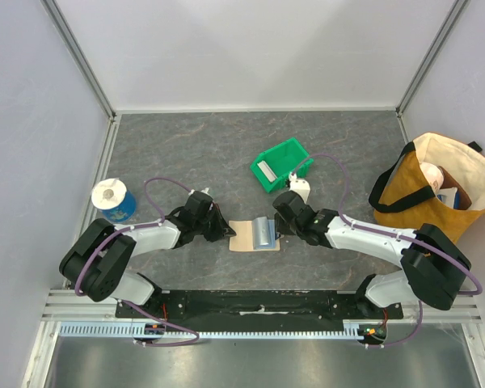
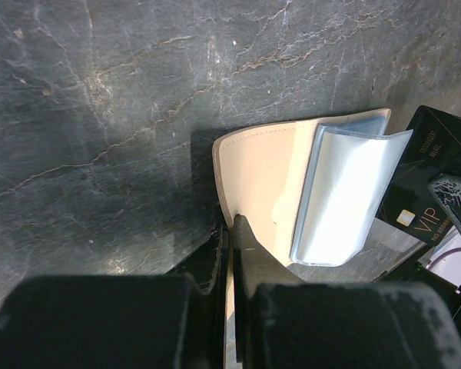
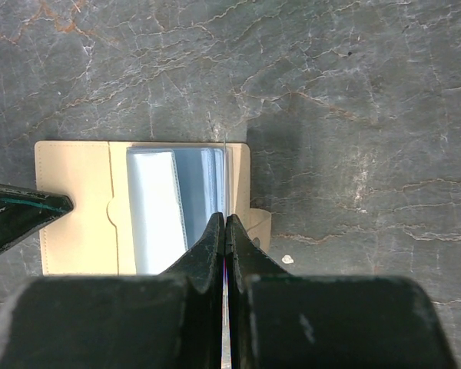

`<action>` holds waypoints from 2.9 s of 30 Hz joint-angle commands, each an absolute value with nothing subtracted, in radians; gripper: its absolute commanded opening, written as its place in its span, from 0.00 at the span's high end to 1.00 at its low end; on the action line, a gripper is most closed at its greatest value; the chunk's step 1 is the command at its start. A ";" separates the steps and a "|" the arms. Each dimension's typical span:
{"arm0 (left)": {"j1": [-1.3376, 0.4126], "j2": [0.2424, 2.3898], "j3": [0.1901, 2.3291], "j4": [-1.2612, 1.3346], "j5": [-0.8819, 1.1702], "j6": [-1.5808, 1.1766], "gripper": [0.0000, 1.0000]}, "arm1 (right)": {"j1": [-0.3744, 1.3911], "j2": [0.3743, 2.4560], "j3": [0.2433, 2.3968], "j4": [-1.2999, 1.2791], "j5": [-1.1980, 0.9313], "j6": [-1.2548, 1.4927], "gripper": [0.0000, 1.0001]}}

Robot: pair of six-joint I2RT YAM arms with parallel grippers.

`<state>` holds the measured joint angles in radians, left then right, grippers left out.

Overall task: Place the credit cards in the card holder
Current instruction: Turn over the card slot in the card holder, then insert the credit card into the card holder.

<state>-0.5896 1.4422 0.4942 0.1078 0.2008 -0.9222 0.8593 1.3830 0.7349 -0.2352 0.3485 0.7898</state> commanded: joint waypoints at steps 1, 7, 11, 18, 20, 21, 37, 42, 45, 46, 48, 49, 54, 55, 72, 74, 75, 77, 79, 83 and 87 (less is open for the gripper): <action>-0.594 1.473 0.465 0.043 0.144 -0.907 0.98 | 0.856 1.397 0.775 -0.229 0.341 0.772 1.00; -0.594 1.466 0.463 0.058 0.153 -0.907 0.98 | 0.854 1.439 0.778 -0.195 0.299 0.776 1.00; -0.594 1.463 0.457 0.067 0.160 -0.910 0.98 | 0.856 1.457 0.778 -0.186 0.278 0.781 1.00; -0.594 1.468 0.448 0.098 0.173 -0.920 0.98 | 0.856 1.454 0.772 -0.083 0.167 0.804 1.00; -0.594 1.468 0.446 0.103 0.178 -0.923 0.98 | 0.856 1.450 0.781 -0.054 0.144 0.804 1.00; -0.594 1.468 0.445 0.103 0.178 -0.925 0.98 | 0.856 1.447 0.791 -0.054 0.141 0.798 1.00; -0.595 1.462 0.414 0.132 0.160 -0.945 0.98 | 0.876 1.490 0.853 0.091 -0.016 0.756 1.00; -0.594 1.460 0.407 0.141 0.158 -0.943 0.98 | 0.825 1.428 0.781 0.057 0.046 0.767 1.00; -0.594 1.460 0.403 0.149 0.160 -0.939 0.98 | 0.818 1.436 0.721 0.106 0.003 0.794 1.00; -0.595 1.460 0.402 0.152 0.160 -0.939 0.98 | 0.818 1.436 0.698 0.139 -0.027 0.811 1.00; -0.595 1.459 0.397 0.158 0.161 -0.939 0.98 | 0.816 1.439 0.640 0.201 -0.047 0.842 1.00; -0.595 1.459 0.393 0.164 0.163 -0.942 0.98 | 0.815 1.445 0.621 0.227 -0.051 0.859 1.00; -0.594 1.463 0.365 0.209 0.175 -0.962 0.98 | 0.807 1.496 0.562 0.324 -0.058 0.897 1.00; -0.594 1.466 0.362 0.213 0.178 -0.965 0.98 | 0.805 1.503 0.555 0.336 -0.058 0.900 1.00; -0.594 1.480 0.318 0.291 0.206 -0.985 0.98 | 0.778 1.644 0.442 0.578 -0.060 0.994 1.00; -0.594 1.479 0.314 0.296 0.204 -0.986 0.98 | 0.778 1.664 0.454 0.572 -0.075 0.985 1.00; -0.597 1.479 0.314 0.296 0.201 -0.988 0.98 | 0.778 1.664 0.450 0.575 -0.078 0.989 1.00; -0.594 1.479 0.313 0.299 0.198 -0.988 0.98 | 0.779 1.666 0.437 0.594 -0.084 0.993 1.00; -0.595 1.485 0.313 0.302 0.190 -0.991 0.98 | 0.784 1.660 0.431 0.591 -0.097 0.997 1.00; -0.592 1.494 0.316 0.308 0.169 -1.000 0.98 | 0.799 1.622 0.410 0.560 -0.101 1.032 1.00; -0.594 1.494 0.314 0.308 0.149 -1.019 0.98 | 0.801 1.556 0.388 0.460 -0.043 1.045 1.00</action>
<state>-0.5884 1.4475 0.3485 0.4080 0.2180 -1.0058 0.7807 1.6035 0.4332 0.6212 -0.0700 1.0397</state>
